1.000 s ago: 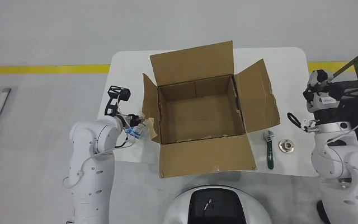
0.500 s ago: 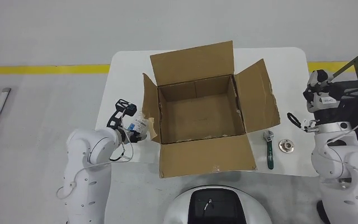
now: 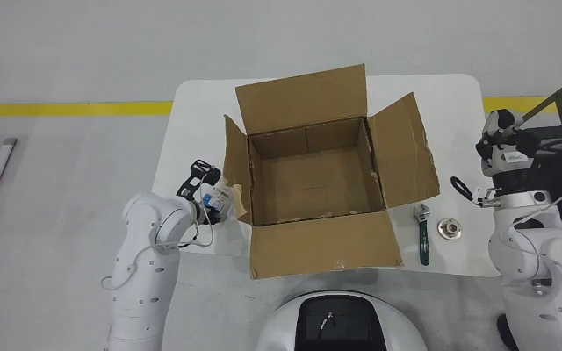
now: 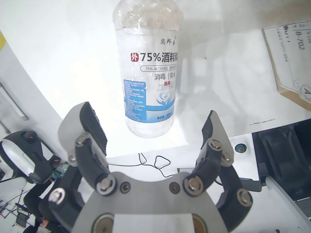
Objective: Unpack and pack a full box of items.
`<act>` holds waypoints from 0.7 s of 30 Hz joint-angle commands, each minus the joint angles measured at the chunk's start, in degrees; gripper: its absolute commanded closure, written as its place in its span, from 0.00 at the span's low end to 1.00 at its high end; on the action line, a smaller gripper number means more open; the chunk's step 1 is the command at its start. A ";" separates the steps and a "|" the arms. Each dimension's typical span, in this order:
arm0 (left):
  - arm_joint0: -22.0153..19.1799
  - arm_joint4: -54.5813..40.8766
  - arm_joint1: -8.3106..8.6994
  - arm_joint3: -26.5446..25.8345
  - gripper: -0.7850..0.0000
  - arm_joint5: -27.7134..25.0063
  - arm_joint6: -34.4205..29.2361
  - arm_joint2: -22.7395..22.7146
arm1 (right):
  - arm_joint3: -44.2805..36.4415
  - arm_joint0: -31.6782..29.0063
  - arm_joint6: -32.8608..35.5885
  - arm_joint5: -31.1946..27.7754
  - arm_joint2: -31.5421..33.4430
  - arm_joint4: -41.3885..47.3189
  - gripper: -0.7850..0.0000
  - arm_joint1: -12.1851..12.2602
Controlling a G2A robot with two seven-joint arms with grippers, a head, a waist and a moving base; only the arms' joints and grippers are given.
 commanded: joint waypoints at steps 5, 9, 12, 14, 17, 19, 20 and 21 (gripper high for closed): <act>-1.46 -0.10 0.06 3.32 0.00 1.12 1.17 0.95 | 0.00 0.00 0.00 0.00 0.00 0.00 1.00 0.00; -2.35 -0.30 0.07 5.36 0.00 1.95 1.79 1.62 | 0.00 0.00 0.00 0.00 0.00 0.00 1.00 0.00; -2.82 -0.56 0.08 6.25 0.35 2.20 2.05 2.23 | 0.00 0.00 0.00 0.00 0.00 0.00 1.00 0.00; -3.00 -0.62 0.11 6.77 0.58 2.27 2.02 2.58 | 0.00 0.00 0.00 0.00 0.00 0.00 1.00 0.00; -3.19 -0.74 0.18 7.20 0.75 2.23 1.96 3.00 | 0.00 0.00 0.00 0.00 0.00 0.00 1.00 0.00; -3.29 -1.13 0.23 7.37 0.98 2.28 1.83 3.11 | 0.00 0.00 0.00 0.00 0.00 0.00 1.00 0.00; -3.29 -1.37 0.26 7.42 1.00 2.43 1.82 3.12 | 0.00 0.00 0.00 0.00 0.00 0.00 1.00 0.00; -3.26 -1.82 0.28 7.38 1.00 2.50 1.65 3.10 | 0.00 0.00 0.00 0.00 0.00 0.00 1.00 0.00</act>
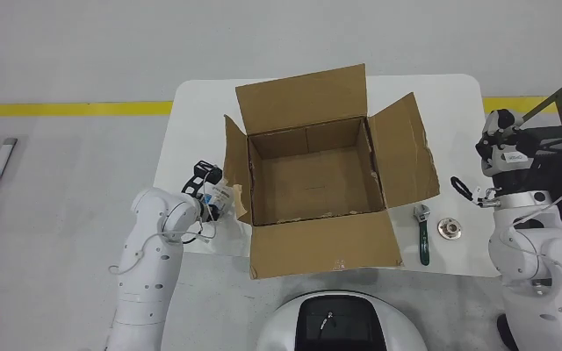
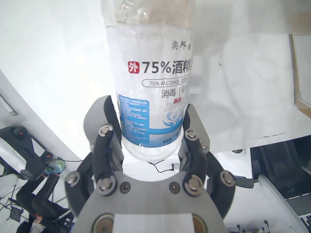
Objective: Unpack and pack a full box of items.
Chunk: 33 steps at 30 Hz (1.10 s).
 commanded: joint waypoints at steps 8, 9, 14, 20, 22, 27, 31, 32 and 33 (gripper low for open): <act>1.02 -0.90 0.62 -3.74 1.00 3.36 -0.89 -2.22 | 0.00 0.00 0.00 0.00 0.00 0.00 1.00 0.00; 1.20 -1.43 0.70 -4.74 1.00 4.36 -1.14 -2.93 | 0.00 0.00 0.00 0.00 0.00 0.00 1.00 0.00; 0.87 -2.96 1.25 -12.69 1.00 9.02 -1.70 -7.62 | 0.00 0.00 0.00 0.00 0.00 0.00 1.00 0.00; -4.59 -2.53 1.69 -18.38 1.00 13.34 -0.07 -11.23 | 0.00 0.00 0.00 0.00 0.00 0.00 1.00 0.00; -6.87 -1.92 1.68 -18.39 1.00 14.80 0.98 -10.97 | 0.00 0.00 0.00 0.00 0.00 0.00 1.00 0.00; -14.07 -7.55 1.20 -18.66 1.00 18.25 1.59 -8.95 | 0.00 0.00 0.00 0.00 0.00 0.00 1.00 0.00; -18.44 -12.34 0.68 -18.88 1.00 19.11 2.34 -5.51 | 0.00 0.00 0.00 0.00 0.00 0.00 1.00 0.00; -19.04 -13.64 0.55 -18.97 1.00 19.26 2.41 -4.62 | 0.00 0.00 0.00 0.00 0.00 0.00 1.00 0.00; -19.41 -13.80 0.50 -19.30 1.00 19.08 2.30 -3.67 | 0.00 0.00 0.00 0.00 0.00 0.00 1.00 0.00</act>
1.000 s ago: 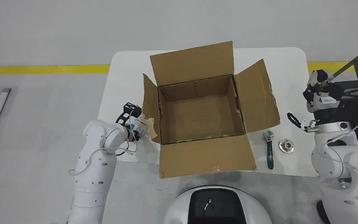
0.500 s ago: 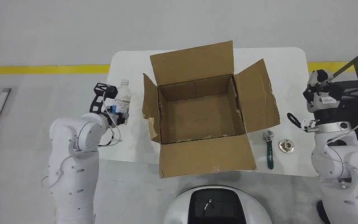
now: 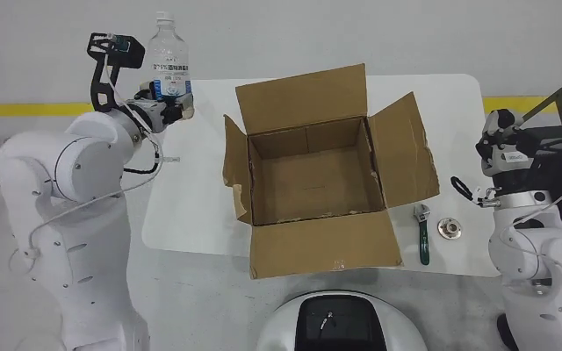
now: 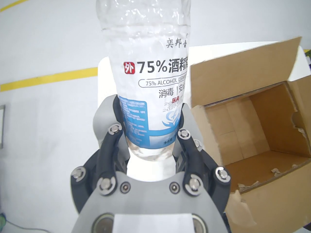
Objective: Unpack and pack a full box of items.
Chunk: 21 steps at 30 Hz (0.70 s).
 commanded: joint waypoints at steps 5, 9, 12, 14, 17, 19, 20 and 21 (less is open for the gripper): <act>-0.78 -5.75 -0.40 -2.26 1.00 2.54 -1.02 3.11 | 0.00 0.00 0.00 0.00 0.00 0.00 1.00 0.00; -2.38 -8.98 -0.58 -4.43 1.00 3.37 -0.94 4.61 | 0.00 0.00 0.00 0.00 0.00 0.00 1.00 0.00; -3.84 -11.47 -0.79 -4.16 1.00 3.81 -0.53 6.08 | 0.00 0.00 0.00 0.00 0.00 0.00 1.00 0.00; -4.72 -14.68 -1.02 -3.86 1.00 4.77 -0.30 6.96 | 0.00 0.00 0.00 0.00 0.00 0.00 1.00 0.00; -5.68 -20.85 -1.28 -3.22 1.00 6.68 -1.64 7.51 | 0.00 0.00 0.00 0.00 0.00 0.00 1.00 0.00; -5.68 -20.85 -1.28 -3.22 1.00 6.68 -1.64 7.51 | 0.00 0.00 0.00 0.00 0.00 0.00 1.00 0.00; -5.68 -20.85 -1.28 -3.22 1.00 6.68 -1.64 7.51 | 0.00 0.00 0.00 0.00 0.00 0.00 1.00 0.00; -5.68 -20.85 -1.28 -3.22 1.00 6.68 -1.64 7.51 | 0.00 0.00 0.00 0.00 0.00 0.00 1.00 0.00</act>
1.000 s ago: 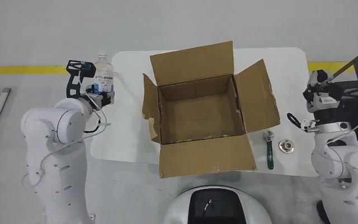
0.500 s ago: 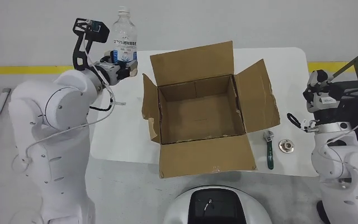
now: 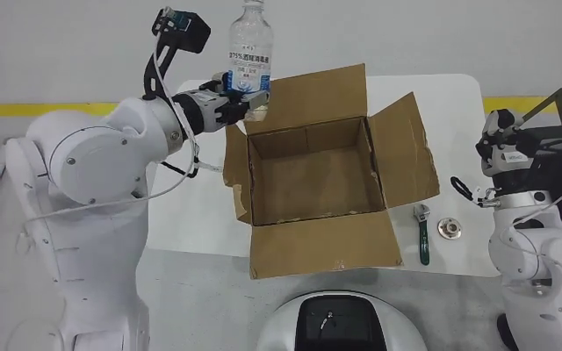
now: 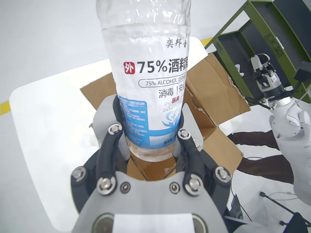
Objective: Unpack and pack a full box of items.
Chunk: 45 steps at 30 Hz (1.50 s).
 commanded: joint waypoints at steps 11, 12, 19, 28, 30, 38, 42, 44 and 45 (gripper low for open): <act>0.59 -0.05 0.00 -0.02 1.00 -0.18 0.78 0.14 | 0.00 0.00 0.00 0.00 0.00 0.00 1.00 0.00; 1.29 -1.24 -0.03 -0.12 1.00 -0.08 1.31 0.44 | 0.00 0.00 0.00 0.00 0.00 0.00 1.00 0.00; 2.67 -6.31 -0.72 -1.48 1.00 5.11 -1.37 7.74 | 0.00 0.00 0.00 0.00 0.00 0.00 1.00 0.00; 5.52 -9.14 -0.98 -1.35 1.00 9.19 -5.12 13.57 | 0.00 0.00 0.00 0.00 0.00 0.00 1.00 0.00; 5.52 -9.14 -0.98 -1.35 1.00 9.19 -5.12 13.57 | 0.00 0.00 0.00 0.00 0.00 0.00 1.00 0.00; 5.52 -9.14 -0.98 -1.35 1.00 9.19 -5.12 13.57 | 0.00 0.00 0.00 0.00 0.00 0.00 1.00 0.00; 6.54 -9.93 -0.96 -1.19 1.00 8.40 -4.01 13.73 | 0.00 0.00 0.00 0.00 0.00 0.00 1.00 0.00; 6.99 -8.97 -0.87 -0.96 1.00 8.79 -5.20 14.89 | 0.00 0.00 0.00 0.00 0.00 0.00 1.00 0.00; 7.19 -9.72 -0.97 -1.09 1.00 9.01 -5.25 15.57 | 0.00 0.00 0.00 0.00 0.00 0.00 1.00 0.00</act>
